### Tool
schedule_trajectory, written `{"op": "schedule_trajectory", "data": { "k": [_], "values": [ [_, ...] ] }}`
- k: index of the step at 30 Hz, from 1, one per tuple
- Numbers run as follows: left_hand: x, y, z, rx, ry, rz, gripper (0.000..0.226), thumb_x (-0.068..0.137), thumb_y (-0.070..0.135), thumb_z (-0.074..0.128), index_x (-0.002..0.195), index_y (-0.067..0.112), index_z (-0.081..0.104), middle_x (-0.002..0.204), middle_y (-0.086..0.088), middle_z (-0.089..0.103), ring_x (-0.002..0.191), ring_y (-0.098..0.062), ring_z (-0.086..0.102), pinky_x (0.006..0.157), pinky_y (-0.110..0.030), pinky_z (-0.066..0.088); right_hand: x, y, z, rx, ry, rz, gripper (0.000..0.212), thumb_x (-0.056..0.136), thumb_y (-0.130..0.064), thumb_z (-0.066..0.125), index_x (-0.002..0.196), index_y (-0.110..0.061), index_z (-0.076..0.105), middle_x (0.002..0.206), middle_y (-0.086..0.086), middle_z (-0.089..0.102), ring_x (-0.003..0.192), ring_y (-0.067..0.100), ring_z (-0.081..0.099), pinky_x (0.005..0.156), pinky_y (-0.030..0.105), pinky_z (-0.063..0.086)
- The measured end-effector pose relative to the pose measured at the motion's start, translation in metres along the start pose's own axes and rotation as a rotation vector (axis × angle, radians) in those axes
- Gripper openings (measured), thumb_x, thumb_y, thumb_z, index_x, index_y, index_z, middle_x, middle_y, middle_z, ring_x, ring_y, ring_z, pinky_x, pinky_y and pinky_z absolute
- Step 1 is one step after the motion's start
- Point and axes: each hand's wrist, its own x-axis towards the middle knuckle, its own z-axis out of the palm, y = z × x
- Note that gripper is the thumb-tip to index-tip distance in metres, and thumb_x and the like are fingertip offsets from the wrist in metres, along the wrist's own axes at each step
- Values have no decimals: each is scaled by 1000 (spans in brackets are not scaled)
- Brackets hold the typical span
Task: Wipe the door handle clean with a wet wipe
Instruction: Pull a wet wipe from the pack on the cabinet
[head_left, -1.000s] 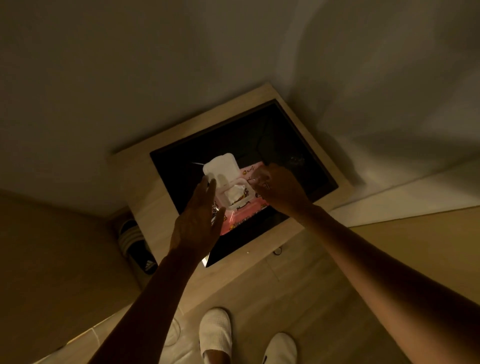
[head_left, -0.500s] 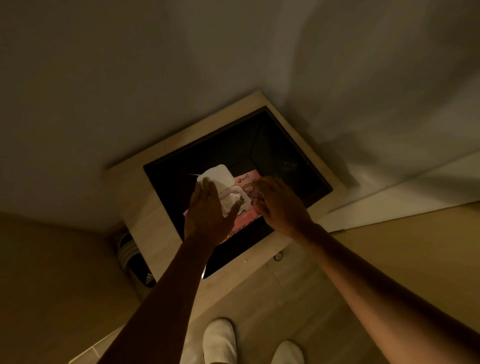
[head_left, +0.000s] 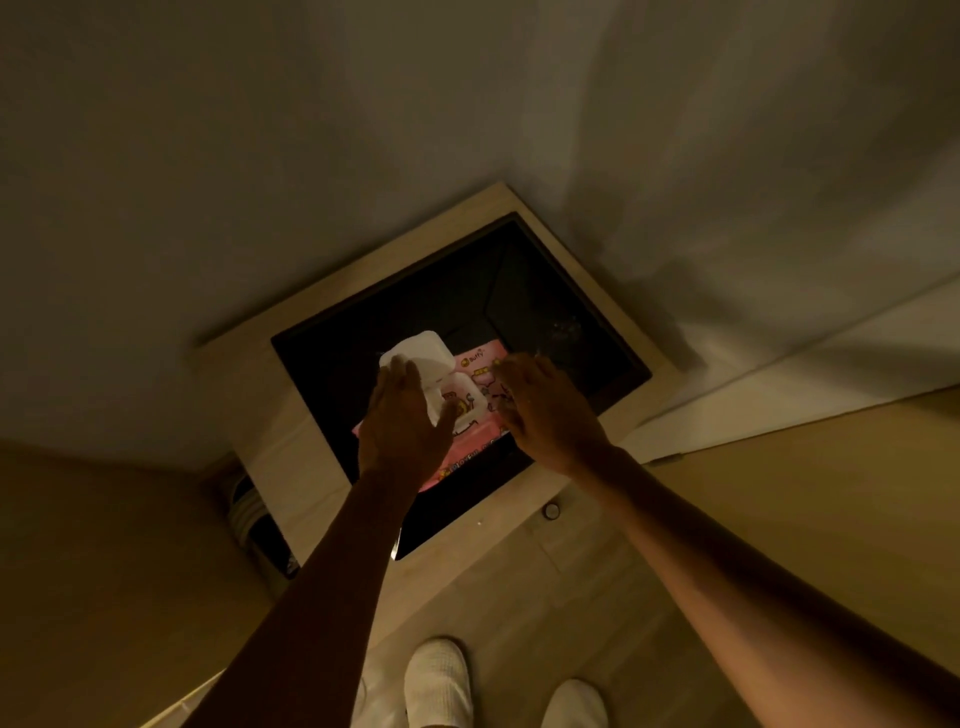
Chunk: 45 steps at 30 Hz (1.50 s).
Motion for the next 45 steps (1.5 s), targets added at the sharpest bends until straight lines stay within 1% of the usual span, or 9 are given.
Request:
{"op": "schedule_trajectory", "data": {
  "k": [6, 12, 18, 22, 25, 31, 36, 40, 45],
  "values": [
    [-8, -26, -12, -77, -6, 92, 64, 93, 43, 48, 148, 18, 26, 156, -8, 28, 138, -25, 38, 106, -44, 43, 8, -17, -3, 37, 35, 14, 41, 93, -32, 55, 129, -12, 51, 132, 11, 52, 124, 26, 45, 99, 38, 40],
    [-7, -40, -16, -85, -51, 132, 56, 92, 39, 53, 143, 21, 39, 154, -4, 34, 137, -22, 39, 109, -42, 39, 22, -39, -5, 208, -28, 37, 33, 92, -35, 60, 120, -18, 60, 123, 6, 58, 113, 18, 52, 91, 25, 41],
    [-5, -43, -17, -89, -103, 98, 61, 90, 44, 56, 143, 19, 38, 153, 0, 36, 136, -20, 41, 107, -39, 40, 32, -42, 5, 150, -134, -23, 32, 86, -48, 63, 112, -29, 64, 119, 4, 57, 109, 19, 52, 90, 37, 51],
    [-9, -45, -17, -69, -114, 108, 64, 87, 42, 61, 143, 21, 38, 155, 2, 31, 137, -17, 38, 106, -34, 37, 31, -42, 11, 123, -127, 3, 46, 80, -52, 66, 116, -24, 62, 120, 6, 56, 109, 20, 52, 91, 40, 50],
    [-11, -44, -16, -44, -103, 108, 67, 86, 41, 64, 144, 22, 37, 156, 2, 28, 137, -17, 38, 108, -37, 39, 30, -47, 10, 156, -98, 49, 49, 81, -43, 70, 118, -12, 60, 120, 9, 57, 110, 23, 53, 95, 39, 46],
    [-12, -39, -13, -25, -99, 111, 66, 87, 42, 61, 145, 23, 36, 158, 2, 25, 138, -18, 37, 110, -38, 39, 27, -54, 9, 187, -63, -8, 26, 93, -20, 61, 110, -1, 66, 118, 18, 61, 113, 29, 55, 102, 39, 40],
    [-11, -38, -10, -37, -83, 107, 69, 85, 43, 63, 145, 23, 35, 157, 2, 28, 138, -18, 36, 111, -37, 37, 23, -50, 6, 355, -19, 39, 12, 89, -15, 65, 83, -11, 74, 99, 9, 69, 95, 20, 62, 88, 36, 49],
    [-13, -34, -12, -27, -74, 101, 70, 84, 41, 66, 145, 26, 34, 156, 3, 30, 139, -16, 35, 111, -36, 35, 18, -44, 4, 414, 15, 61, 13, 91, -12, 62, 86, -10, 74, 99, 8, 72, 93, 16, 65, 86, 29, 52],
    [-13, -35, -9, 2, -77, 87, 72, 83, 39, 67, 145, 26, 33, 156, 2, 30, 138, -17, 36, 110, -35, 35, 22, -38, 0, 593, 92, 246, 16, 95, -11, 55, 90, -8, 70, 94, 8, 73, 86, 17, 70, 80, 38, 59]
  ]
}}
